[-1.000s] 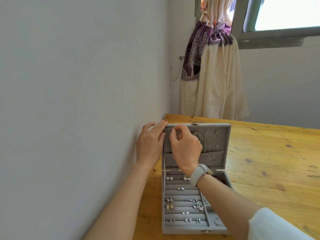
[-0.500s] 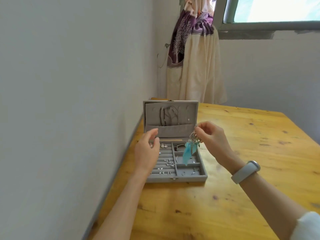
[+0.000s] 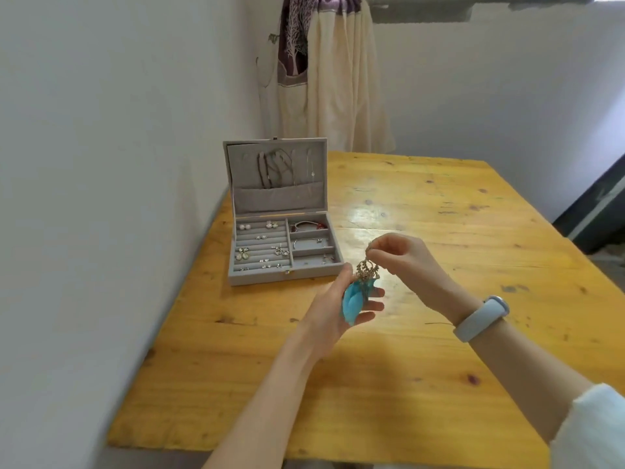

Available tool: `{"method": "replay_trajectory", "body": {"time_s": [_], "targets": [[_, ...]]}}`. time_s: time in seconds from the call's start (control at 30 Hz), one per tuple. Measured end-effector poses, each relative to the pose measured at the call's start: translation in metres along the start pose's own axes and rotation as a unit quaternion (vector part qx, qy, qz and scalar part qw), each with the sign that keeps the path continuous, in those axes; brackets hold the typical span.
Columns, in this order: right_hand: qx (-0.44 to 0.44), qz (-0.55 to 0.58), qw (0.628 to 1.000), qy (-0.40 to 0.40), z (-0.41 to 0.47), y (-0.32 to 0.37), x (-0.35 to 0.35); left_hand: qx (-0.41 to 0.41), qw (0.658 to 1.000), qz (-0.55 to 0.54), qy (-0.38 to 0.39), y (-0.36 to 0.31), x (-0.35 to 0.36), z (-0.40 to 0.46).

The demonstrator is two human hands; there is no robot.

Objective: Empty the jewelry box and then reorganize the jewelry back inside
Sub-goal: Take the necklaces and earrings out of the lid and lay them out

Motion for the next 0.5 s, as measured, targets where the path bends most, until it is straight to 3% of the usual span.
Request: {"method": "replay_trajectory", "body": {"time_s": [0.13, 0.23, 0.3, 0.37, 0.43, 0.5], "targets": [[0.108, 0.028, 0.994, 0.002, 0.013, -0.037, -0.014, 0.018, 0.986, 0.136, -0.095, 0.004, -0.001, 0.011], [0.142, 0.024, 0.990, 0.000, 0.028, -0.058, -0.020, 0.035, 0.952, 0.275, -0.129, 0.004, 0.004, 0.025], [0.147, 0.001, 0.989, 0.000, 0.043, -0.067, -0.023, 0.055, 0.901, 0.408, -0.140, 0.000, 0.009, 0.035], [0.152, -0.048, 0.987, -0.003, 0.059, -0.075, -0.025, 0.064, 0.819, 0.547, -0.162, -0.004, 0.011, 0.045], [0.149, -0.096, 0.984, 0.001, 0.077, -0.083, -0.026, 0.076, 0.755, 0.629, -0.171, -0.004, 0.011, 0.055], [0.137, -0.147, 0.980, 0.011, 0.094, -0.088, -0.026, 0.096, 0.718, 0.670, -0.165, -0.002, 0.011, 0.064]]}}
Point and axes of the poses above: each hand's wrist, its own z-axis towards the middle knuckle, its own x-axis out of the palm, y = z × x, the point moved 6 cm from there along z, towards the middle knuckle, and after that the axes turned 4 degrees about x, right-handed, at the moved point
